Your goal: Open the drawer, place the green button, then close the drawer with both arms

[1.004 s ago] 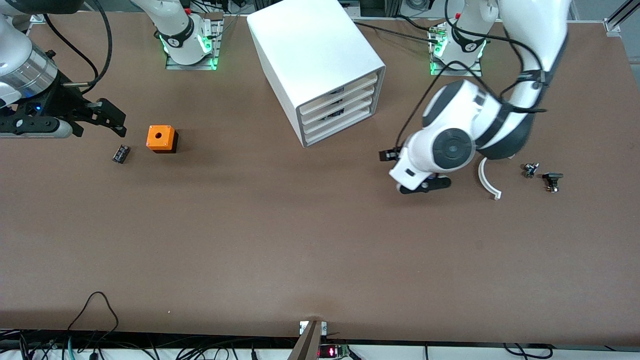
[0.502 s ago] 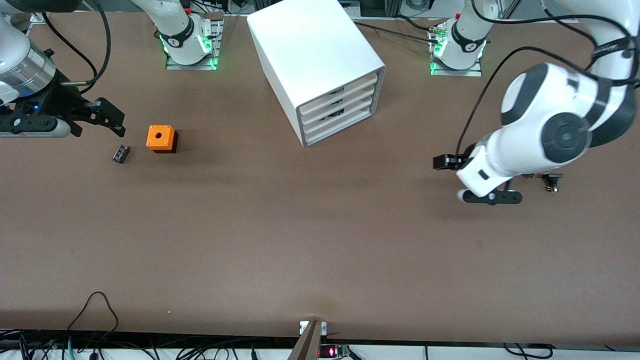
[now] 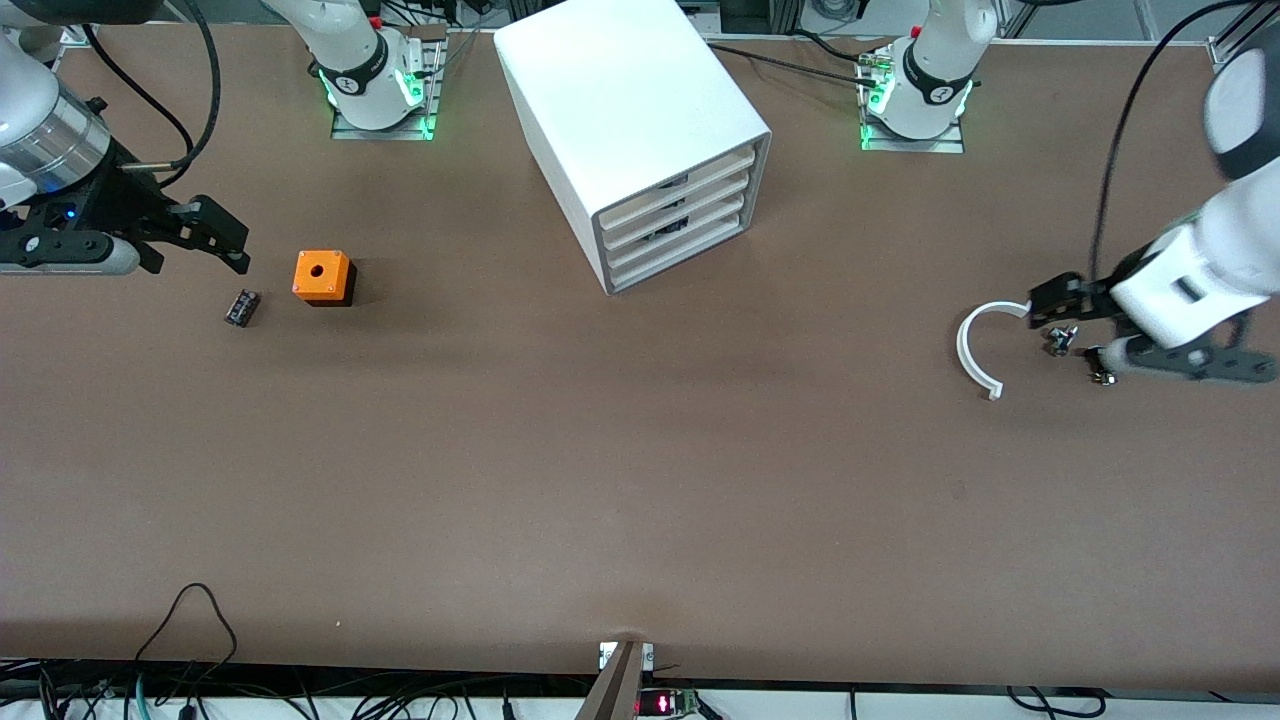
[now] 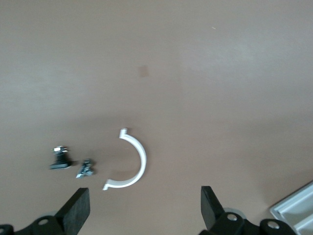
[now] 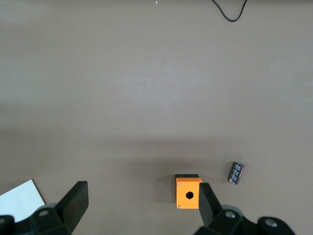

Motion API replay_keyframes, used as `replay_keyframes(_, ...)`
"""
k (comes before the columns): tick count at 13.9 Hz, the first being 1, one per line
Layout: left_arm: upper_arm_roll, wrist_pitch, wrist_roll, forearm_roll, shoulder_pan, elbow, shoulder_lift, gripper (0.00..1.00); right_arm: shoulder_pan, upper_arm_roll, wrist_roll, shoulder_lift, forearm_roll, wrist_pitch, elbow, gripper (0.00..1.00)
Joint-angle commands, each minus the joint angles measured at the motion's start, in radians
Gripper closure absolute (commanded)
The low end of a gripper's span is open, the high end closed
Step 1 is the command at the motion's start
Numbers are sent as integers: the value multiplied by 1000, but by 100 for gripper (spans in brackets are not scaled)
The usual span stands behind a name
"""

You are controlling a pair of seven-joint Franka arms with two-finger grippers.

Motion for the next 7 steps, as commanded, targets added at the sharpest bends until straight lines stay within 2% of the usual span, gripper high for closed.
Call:
replay_keyframes(1, 69, 66, 23, -7, -66, -99, -142, 0, -7, 2, -6, -8, 15, -6, 6, 0)
replay_keyframes(3, 69, 107, 14, -8, -69, -203, -213, 0, -7, 2, -6, -7, 15, -4, 6, 0)
replay_keyframes(7, 75, 100, 13, -7, -88, -207, -219, 0, -9, 2, -14, -5, 15, -3, 6, 0)
